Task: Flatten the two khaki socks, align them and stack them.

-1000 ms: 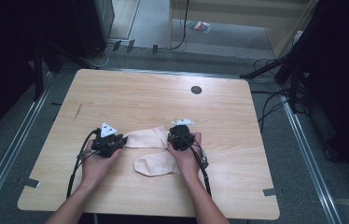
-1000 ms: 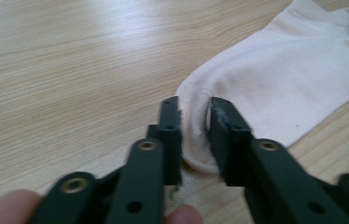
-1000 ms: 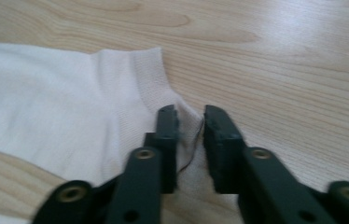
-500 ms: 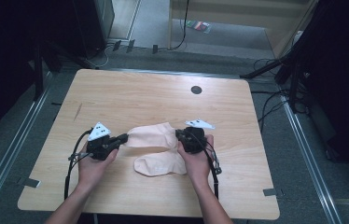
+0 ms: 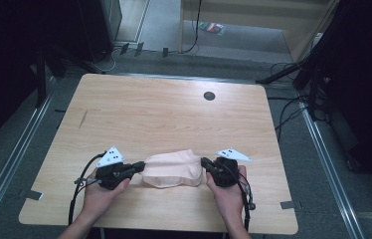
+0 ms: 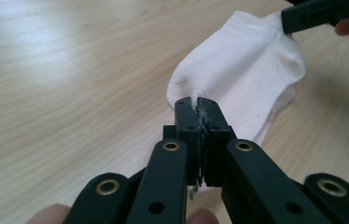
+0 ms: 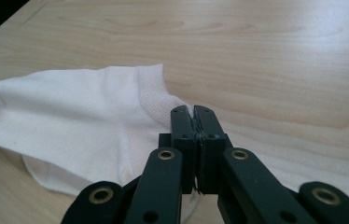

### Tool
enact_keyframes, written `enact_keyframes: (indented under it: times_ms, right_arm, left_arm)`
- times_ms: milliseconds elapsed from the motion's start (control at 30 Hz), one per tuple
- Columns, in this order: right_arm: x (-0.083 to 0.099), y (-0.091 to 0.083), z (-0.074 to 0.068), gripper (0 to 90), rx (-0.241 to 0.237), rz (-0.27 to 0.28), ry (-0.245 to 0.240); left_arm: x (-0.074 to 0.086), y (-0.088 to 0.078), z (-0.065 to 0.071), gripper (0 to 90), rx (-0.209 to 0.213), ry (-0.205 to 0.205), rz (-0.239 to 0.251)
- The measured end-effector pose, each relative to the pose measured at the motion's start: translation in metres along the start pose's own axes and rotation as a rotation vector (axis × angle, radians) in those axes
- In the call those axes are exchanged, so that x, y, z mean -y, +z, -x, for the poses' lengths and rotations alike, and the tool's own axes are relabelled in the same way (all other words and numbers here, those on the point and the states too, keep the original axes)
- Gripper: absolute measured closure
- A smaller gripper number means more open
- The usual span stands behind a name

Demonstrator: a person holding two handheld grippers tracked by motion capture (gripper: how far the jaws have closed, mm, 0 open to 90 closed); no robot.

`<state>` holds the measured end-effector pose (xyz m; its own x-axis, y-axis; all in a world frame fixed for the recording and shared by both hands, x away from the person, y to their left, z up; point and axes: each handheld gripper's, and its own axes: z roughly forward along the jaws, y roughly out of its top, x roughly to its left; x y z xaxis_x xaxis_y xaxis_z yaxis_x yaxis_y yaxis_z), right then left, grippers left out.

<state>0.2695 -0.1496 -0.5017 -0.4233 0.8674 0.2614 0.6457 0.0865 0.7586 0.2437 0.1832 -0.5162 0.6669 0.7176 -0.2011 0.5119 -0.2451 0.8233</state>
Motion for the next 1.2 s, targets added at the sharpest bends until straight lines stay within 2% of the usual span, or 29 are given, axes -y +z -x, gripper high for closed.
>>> enact_keyframes:
  times_ms: [167, 233, 300, 367, 400, 500, 600, 633, 667, 733, 800, 867, 900, 933, 1033, 1100, 1167, 1200]
  right_arm:
    - [0.009, 0.0, 0.004, 88.6, 0.002, -0.015, -0.018]
    - [0.013, 0.004, 0.005, 88.6, 0.005, -0.017, -0.024]
    - [0.017, 0.01, 0.006, 88.5, 0.003, -0.039, -0.013]
    - [0.02, 0.015, 0.007, 88.5, 0.001, -0.056, -0.013]
    - [0.021, 0.018, 0.008, 88.5, 0.002, -0.065, -0.016]
    - [0.024, 0.022, 0.007, 88.5, 0.016, -0.086, -0.033]
    - [0.026, 0.026, 0.009, 88.5, 0.014, -0.094, -0.019]
    - [0.026, 0.026, 0.009, 88.6, 0.011, -0.097, -0.015]
    - [0.026, 0.027, 0.009, 88.6, 0.011, -0.098, -0.014]
    - [0.027, 0.027, 0.006, 88.5, 0.017, -0.097, -0.028]
    - [0.027, 0.027, 0.005, 87.2, 0.006, -0.095, -0.024]
    - [0.027, 0.025, 0.005, 72.0, -0.019, -0.072, -0.017]
    - [0.027, 0.024, 0.006, 64.6, -0.036, -0.06, -0.014]
    - [0.027, 0.022, 0.006, 60.9, -0.05, -0.049, -0.02]
    - [0.026, 0.016, 0.006, 45.3, -0.04, -0.002, -0.055]
    - [0.025, 0.014, 0.006, 36.1, -0.036, 0.019, -0.07]
    - [0.025, 0.012, 0.005, 28.3, -0.045, 0.035, -0.072]
    - [0.024, 0.011, 0.005, 23.9, -0.053, 0.044, -0.072]
  left_arm:
    - [0.007, 0.009, 0.007, 89.5, -0.017, 0.042, -0.046]
    - [0.01, 0.014, 0.008, 89.5, -0.016, 0.052, -0.083]
    - [0.015, 0.021, 0.009, 89.4, -0.043, 0.077, -0.134]
    - [0.018, 0.025, 0.009, 89.3, -0.079, 0.091, -0.152]
    - [0.018, 0.027, 0.009, 89.2, -0.083, 0.088, -0.154]
    - [0.019, 0.029, 0.009, 89.2, -0.117, 0.122, -0.167]
    - [0.018, 0.029, 0.009, 89.3, -0.178, 0.162, -0.174]
    - [0.018, 0.029, 0.008, 89.3, -0.183, 0.162, -0.174]
    - [0.018, 0.03, 0.006, 89.2, -0.177, 0.142, -0.168]
    - [0.018, 0.029, 0.003, 88.9, -0.155, 0.12, -0.159]
    - [0.019, 0.028, 0.0, 86.9, -0.116, 0.097, -0.133]
    - [0.019, 0.024, -0.002, 77.1, -0.077, 0.058, -0.08]
    - [0.018, 0.022, -0.002, 68.3, -0.069, 0.048, -0.055]
    - [0.017, 0.019, -0.004, 63.6, -0.06, 0.041, -0.028]
    - [0.015, 0.013, -0.007, 44.8, -0.069, 0.018, 0.032]
    - [0.014, 0.012, -0.009, 30.1, -0.084, -0.003, 0.045]
    - [0.013, 0.009, -0.013, 15.7, -0.092, -0.044, 0.056]
    - [0.013, 0.007, -0.015, 13.2, -0.089, -0.05, 0.069]
